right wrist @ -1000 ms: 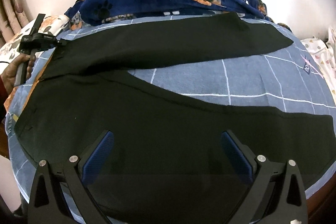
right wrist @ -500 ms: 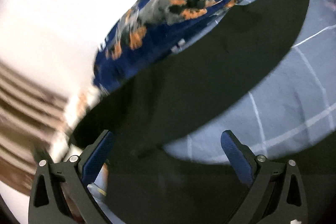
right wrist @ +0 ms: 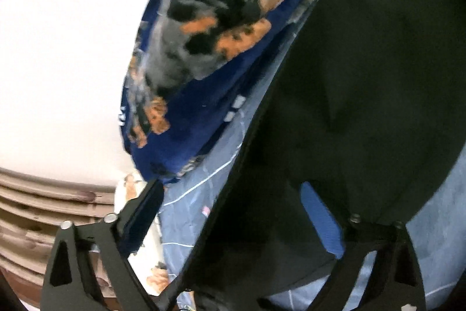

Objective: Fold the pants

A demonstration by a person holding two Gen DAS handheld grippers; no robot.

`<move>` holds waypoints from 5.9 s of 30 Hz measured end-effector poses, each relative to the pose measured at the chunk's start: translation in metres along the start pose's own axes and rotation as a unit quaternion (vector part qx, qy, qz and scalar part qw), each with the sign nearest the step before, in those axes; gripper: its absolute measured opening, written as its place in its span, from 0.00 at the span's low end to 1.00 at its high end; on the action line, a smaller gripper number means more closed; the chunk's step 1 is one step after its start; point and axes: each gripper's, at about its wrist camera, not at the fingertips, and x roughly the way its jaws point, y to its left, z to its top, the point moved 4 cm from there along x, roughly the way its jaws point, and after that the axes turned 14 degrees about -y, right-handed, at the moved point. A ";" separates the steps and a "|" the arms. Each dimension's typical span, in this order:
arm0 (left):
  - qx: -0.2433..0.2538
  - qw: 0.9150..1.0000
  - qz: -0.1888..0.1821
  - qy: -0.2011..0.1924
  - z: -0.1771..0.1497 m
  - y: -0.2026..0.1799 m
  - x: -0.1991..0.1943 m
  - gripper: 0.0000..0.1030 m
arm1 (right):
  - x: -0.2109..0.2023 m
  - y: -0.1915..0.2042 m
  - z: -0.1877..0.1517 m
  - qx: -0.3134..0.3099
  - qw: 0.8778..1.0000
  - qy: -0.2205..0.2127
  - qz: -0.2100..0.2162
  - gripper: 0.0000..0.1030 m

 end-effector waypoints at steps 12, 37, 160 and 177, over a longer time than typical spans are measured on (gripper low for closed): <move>0.004 0.999 0.040 0.014 0.001 0.023 -0.012 0.11 | -0.091 -0.031 -0.069 -0.066 0.998 -0.016 -0.019 0.05; -0.008 0.991 0.096 0.089 -0.065 0.067 -0.046 0.12 | -0.181 -0.131 -0.235 0.008 0.996 0.057 -0.073 0.03; 0.026 0.993 0.064 0.097 -0.083 -0.007 0.008 0.53 | -0.443 -0.370 -0.022 0.195 0.936 -0.278 -0.094 0.29; 0.017 0.993 0.071 0.091 -0.081 0.001 0.004 0.55 | -0.438 -0.353 -0.015 0.117 0.936 -0.260 -0.208 0.02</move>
